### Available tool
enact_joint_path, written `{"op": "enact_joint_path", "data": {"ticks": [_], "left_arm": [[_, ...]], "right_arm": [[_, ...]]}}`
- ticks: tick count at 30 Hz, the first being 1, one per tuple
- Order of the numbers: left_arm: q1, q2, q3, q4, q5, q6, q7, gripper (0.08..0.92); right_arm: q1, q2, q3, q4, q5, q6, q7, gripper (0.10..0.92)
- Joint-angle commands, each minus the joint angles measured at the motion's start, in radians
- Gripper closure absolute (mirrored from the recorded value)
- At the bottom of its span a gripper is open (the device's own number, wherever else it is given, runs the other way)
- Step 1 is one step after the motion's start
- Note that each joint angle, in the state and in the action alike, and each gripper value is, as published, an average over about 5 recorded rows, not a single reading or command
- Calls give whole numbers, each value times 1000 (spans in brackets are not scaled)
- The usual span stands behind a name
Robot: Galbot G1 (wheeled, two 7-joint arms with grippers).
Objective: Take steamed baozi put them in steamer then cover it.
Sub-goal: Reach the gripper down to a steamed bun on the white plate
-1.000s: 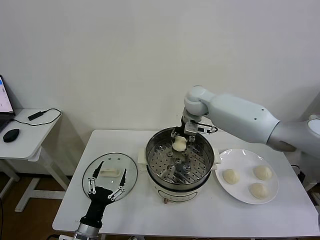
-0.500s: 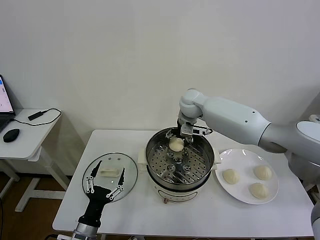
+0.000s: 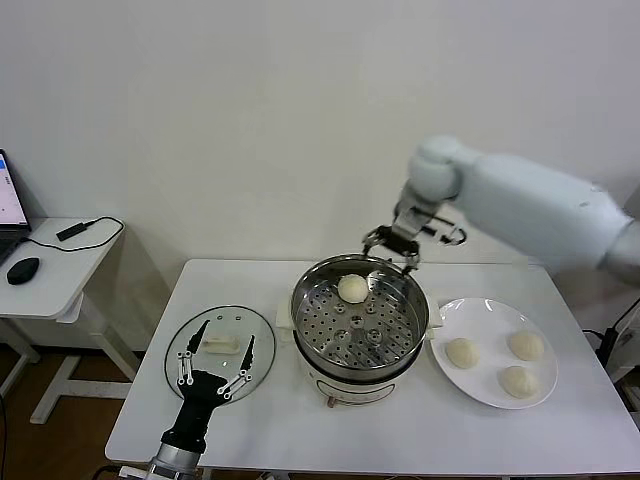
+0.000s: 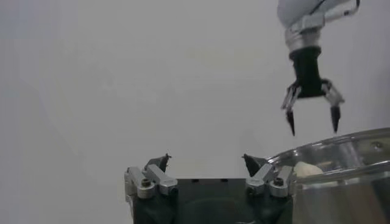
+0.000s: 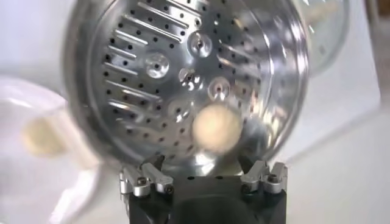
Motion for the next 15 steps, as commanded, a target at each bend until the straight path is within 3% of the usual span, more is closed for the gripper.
{"op": "enact_joint_path", "data": {"ticks": [1, 15], "left_arm": [[-7, 6, 15, 3, 1, -1, 1, 177], [-12, 4, 15, 12, -1, -3, 1, 177]], "right_arm": [[96, -225, -198, -54, 234, -231, -22, 203], [-194, -261, -233, -36, 211, -275, 135, 203]]}}
